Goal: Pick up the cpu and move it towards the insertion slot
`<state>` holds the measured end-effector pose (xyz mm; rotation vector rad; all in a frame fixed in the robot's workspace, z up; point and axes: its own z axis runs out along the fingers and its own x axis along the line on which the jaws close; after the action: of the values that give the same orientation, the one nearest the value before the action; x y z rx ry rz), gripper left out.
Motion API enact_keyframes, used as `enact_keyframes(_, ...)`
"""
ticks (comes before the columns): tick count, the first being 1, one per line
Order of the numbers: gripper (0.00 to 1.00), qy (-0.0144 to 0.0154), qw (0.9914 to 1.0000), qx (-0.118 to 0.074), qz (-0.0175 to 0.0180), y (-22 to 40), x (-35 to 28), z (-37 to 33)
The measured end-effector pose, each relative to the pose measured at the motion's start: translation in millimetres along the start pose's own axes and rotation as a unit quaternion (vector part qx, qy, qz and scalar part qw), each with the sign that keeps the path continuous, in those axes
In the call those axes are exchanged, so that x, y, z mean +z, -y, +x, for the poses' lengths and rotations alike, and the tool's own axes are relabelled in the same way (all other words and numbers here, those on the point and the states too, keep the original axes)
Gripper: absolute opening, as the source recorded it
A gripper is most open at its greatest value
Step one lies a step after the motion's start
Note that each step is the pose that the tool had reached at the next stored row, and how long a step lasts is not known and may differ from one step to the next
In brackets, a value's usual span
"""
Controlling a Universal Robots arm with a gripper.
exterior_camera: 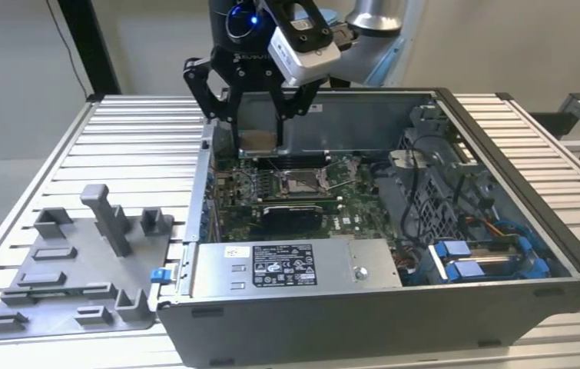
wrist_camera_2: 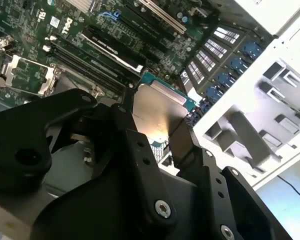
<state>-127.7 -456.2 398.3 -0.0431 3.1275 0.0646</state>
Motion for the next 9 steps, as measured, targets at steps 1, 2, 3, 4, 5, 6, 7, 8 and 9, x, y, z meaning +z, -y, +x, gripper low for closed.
enact_keyframes(1,0.0,0.0,1.0,0.0,0.0,-1.2,0.1,-0.9)
enact_keyframes(2,0.0,0.0,1.0,0.001,0.0,-2.5,0.2,-1.9)
enact_keyframes(3,0.0,0.0,1.0,0.001,0.0,-3.8,0.3,-2.8)
enact_keyframes(4,0.0,0.0001,1.0,0.002,0.0,-5.2,0.4,-3.8)
enact_keyframes(5,0.0,0.0001,1.0,0.002,0.0,-6.6,0.5,-4.7)
enact_keyframes(6,0.0,0.0001,1.0,0.002,0.0,-7.7,0.6,-5.7)
enact_keyframes(7,0.0,0.0001,1.0,0.002,0.0,-8.3,0.6,-6.5)
enact_keyframes(8,0.0,0.0001,1.0,0.002,0.0,-8.4,0.6,-6.6)
enact_keyframes(9,0.0,0.0001,1.0,0.002,0.0,-8.4,0.6,-6.7)
